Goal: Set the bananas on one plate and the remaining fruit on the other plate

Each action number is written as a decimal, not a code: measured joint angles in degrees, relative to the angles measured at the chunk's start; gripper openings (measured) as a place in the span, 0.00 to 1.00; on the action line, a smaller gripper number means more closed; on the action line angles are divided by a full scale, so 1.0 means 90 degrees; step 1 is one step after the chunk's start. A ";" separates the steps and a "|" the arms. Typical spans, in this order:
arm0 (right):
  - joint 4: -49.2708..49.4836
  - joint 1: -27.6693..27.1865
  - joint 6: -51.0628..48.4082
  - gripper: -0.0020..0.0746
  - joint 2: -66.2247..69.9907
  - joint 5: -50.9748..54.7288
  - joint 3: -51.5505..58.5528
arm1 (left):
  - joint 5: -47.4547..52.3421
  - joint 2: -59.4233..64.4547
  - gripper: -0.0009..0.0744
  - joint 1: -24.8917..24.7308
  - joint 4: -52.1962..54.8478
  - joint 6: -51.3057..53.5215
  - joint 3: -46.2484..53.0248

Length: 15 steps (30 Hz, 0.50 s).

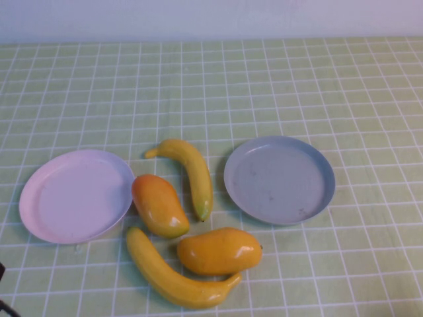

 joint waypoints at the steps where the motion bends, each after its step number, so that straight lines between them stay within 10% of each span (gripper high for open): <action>1: 0.0000 0.0000 0.0000 0.01 0.0000 0.0000 0.0000 | 0.0223 0.0215 0.01 0.0000 0.0000 0.0091 -0.0286; 15: 0.0000 0.0000 0.0000 0.01 0.0000 0.0000 0.0000 | 0.2519 0.3792 0.01 0.0000 -0.0151 0.2097 -0.2807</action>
